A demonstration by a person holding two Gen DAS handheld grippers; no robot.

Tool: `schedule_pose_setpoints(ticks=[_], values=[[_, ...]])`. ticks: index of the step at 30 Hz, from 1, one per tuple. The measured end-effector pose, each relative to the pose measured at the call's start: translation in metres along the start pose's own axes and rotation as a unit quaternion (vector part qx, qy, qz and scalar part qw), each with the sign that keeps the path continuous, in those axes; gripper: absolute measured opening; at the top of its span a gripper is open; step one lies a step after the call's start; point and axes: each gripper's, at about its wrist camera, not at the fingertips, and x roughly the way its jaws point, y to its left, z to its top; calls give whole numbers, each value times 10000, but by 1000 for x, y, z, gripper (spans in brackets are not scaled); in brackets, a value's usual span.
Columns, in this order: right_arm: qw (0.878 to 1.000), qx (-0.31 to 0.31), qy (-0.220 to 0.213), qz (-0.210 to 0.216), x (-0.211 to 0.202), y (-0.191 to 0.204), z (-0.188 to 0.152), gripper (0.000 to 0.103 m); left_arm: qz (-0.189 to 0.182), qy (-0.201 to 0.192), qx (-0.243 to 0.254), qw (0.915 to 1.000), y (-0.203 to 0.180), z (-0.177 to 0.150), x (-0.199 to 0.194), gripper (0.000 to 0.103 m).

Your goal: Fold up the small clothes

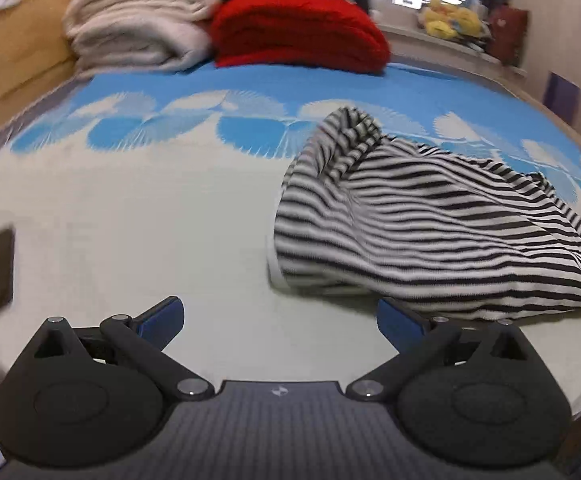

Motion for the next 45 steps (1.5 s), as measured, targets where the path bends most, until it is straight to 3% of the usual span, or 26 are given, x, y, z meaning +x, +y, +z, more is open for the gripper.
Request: schedule_pose_setpoints(ticks=[12,30,32,34,40,42,44,45], values=[[9986,-378,282,222,4,18,-21,83,196,145,28,9997,-12,-14,6,103],[9992,118,307,-214,30,-4,-18,83,252,409,68,9988,-16,-11,27,103],[9977,446,270,-429,42,-16,-14,83,363,458,7,9983,-13,-8,34,103],[9932,1077,266,-367,53,-31,-6,83,570,481,-86,9972,-7,-2,42,103],[9630,2688,-124,-166,77,-65,12,84,1124,604,-464,9907,21,31,69,103],[9554,2946,-152,-87,87,-68,13,84,1288,735,-671,9867,31,40,81,103],[9574,2887,-46,67,97,-63,14,84,1456,919,-848,9814,41,47,96,103],[9605,2780,22,109,100,-59,14,79,1491,1040,-911,9791,45,50,103,103]])
